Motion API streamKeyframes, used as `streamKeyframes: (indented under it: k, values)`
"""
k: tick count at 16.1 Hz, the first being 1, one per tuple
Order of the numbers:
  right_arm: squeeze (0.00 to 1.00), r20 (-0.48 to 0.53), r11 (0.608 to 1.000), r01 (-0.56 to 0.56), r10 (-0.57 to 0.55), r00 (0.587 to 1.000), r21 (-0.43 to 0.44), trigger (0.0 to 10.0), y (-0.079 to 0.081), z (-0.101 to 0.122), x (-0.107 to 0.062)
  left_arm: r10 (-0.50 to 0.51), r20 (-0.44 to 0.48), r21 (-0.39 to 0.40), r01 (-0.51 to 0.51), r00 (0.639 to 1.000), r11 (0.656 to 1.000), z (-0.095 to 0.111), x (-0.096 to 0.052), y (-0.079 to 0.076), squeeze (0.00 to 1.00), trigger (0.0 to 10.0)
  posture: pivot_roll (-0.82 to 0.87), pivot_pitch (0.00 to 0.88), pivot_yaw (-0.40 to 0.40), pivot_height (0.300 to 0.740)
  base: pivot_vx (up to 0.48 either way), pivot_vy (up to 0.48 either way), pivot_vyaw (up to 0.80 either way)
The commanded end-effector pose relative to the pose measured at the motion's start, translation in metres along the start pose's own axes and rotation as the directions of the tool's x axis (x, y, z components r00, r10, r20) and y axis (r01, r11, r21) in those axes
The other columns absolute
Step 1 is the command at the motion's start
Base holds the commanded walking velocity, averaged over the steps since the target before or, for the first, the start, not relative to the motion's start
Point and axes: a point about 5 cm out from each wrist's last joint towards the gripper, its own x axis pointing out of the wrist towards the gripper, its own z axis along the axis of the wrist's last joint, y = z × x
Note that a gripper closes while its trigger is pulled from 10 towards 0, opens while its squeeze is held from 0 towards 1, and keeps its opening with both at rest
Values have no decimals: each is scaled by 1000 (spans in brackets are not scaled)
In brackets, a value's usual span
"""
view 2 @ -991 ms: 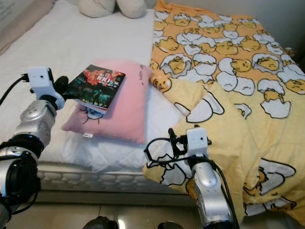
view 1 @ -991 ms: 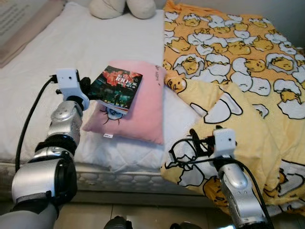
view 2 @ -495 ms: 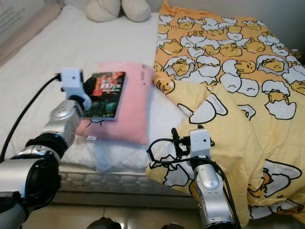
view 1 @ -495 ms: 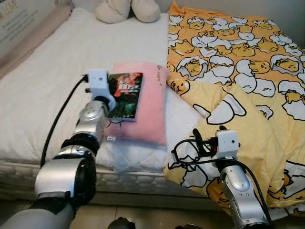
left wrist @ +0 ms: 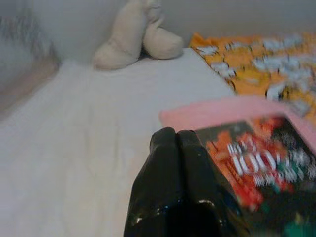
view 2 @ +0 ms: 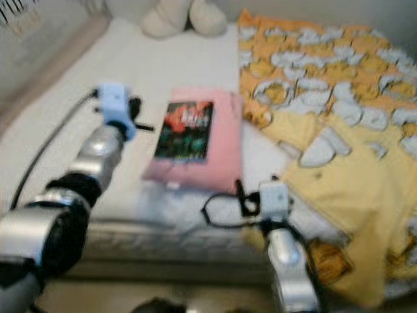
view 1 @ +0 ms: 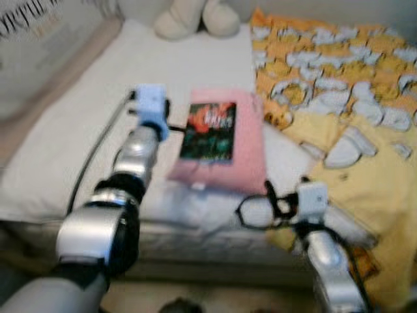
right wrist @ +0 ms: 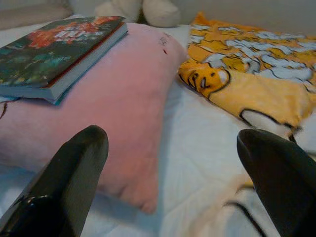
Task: Clean up the room
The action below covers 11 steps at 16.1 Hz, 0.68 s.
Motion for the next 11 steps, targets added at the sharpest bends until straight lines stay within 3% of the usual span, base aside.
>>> streamKeyframes:
  k: [1, 3, 5, 7, 11]
  values:
    - [0, 41, 999, 33, -33, 999, -3, 10000, -4, 7, -2, 8, 51, 66, -11, 999, 998, 6, 0, 3, 1000, 10000, -88, 0, 67, 740, 0, 0, 0]
    - [0, 82, 996, 85, -81, 993, -42, 10000, -7, 19, 1, -4, 23, 98, 1, 1000, 995, -8, -6, -1, 1000, 10000, -84, 0, 70, 740, 0, 0, 0]
    - [0, 79, 995, 90, -93, 992, 39, 10000, -7, 23, 4, 37, -21, 9, -37, 999, 999, -31, -16, -7, 1000, 10000, -77, 0, 66, 740, 0, 0, 0]
    - [0, 72, 988, 127, -133, 988, 83, 10000, -13, 22, 3, 15, -51, -31, -17, 999, 999, -55, -31, -26, 1000, 10000, -67, 0, 53, 740, 0, 0, 0]
    - [0, 59, 989, 131, -135, 989, 73, 10000, -17, 21, 4, -20, -53, -38, 18, 998, 999, -64, -40, -43, 1000, 10000, -51, 0, 36, 740, 0, 0, 0]
